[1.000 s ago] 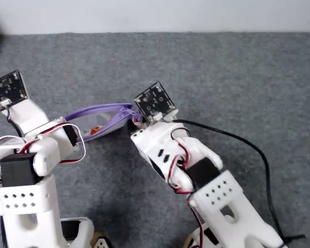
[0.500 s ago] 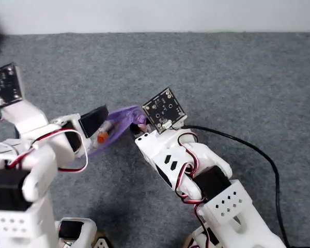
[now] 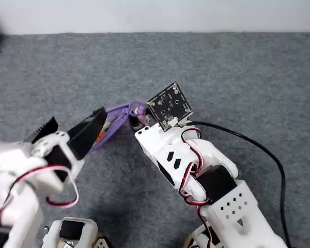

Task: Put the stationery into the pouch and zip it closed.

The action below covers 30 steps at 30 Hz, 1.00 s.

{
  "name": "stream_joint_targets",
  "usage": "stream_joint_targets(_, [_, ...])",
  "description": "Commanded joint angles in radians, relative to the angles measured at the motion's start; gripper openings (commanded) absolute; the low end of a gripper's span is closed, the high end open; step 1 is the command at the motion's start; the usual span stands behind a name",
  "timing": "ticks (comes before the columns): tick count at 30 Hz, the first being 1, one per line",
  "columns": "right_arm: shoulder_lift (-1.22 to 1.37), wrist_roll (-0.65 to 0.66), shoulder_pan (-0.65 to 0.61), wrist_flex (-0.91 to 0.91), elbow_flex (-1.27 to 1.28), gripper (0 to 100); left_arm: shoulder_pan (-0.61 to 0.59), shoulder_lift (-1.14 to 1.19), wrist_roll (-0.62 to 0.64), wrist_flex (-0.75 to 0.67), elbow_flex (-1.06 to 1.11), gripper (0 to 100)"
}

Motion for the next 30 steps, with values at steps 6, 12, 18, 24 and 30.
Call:
stream_joint_targets(6, [-0.022,0.064,0.013,-0.173,-0.066,0.8,0.014,-0.068,0.008,0.021,0.002,35])
stream_joint_targets(12, [-0.024,0.114,0.007,-0.231,-0.089,0.8,0.014,-0.115,-0.061,0.017,0.171,35])
stream_joint_targets(18, [-0.031,0.127,0.005,-0.220,-0.109,0.8,0.012,-0.176,-0.127,0.018,0.337,28])
stream_joint_targets(24, [-0.031,0.173,0.010,-0.087,-0.198,0.8,0.006,-0.238,-0.181,0.017,0.435,13])
stream_joint_targets(30, [-0.033,0.175,0.010,0.216,-0.339,0.8,0.005,-0.278,-0.219,-0.054,0.532,3])
